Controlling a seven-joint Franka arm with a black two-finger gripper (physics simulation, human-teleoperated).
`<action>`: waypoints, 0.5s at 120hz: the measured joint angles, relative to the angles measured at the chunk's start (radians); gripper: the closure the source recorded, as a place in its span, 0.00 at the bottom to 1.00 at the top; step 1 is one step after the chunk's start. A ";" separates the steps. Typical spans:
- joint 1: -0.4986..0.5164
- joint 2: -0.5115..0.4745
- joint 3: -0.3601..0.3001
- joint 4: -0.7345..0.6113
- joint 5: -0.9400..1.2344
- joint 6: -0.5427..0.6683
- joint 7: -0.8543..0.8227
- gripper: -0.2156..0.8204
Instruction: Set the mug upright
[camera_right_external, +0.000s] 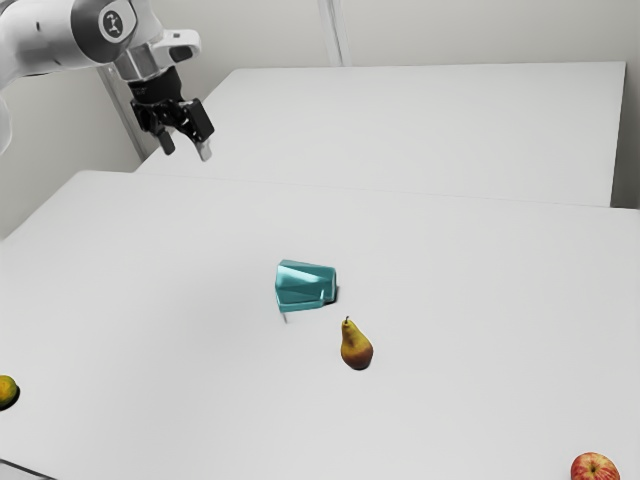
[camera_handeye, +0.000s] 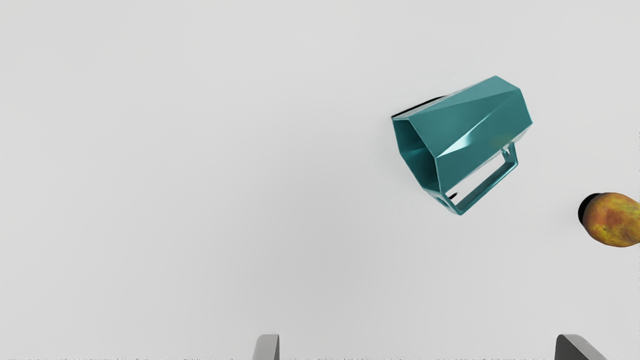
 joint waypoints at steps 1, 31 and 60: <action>0.000 0.000 0.000 0.000 0.000 -0.001 -0.001 0.21; -0.003 -0.001 0.000 -0.007 -0.001 -0.020 -0.014 0.21; -0.018 -0.080 0.036 -0.222 -0.197 0.020 -0.023 0.21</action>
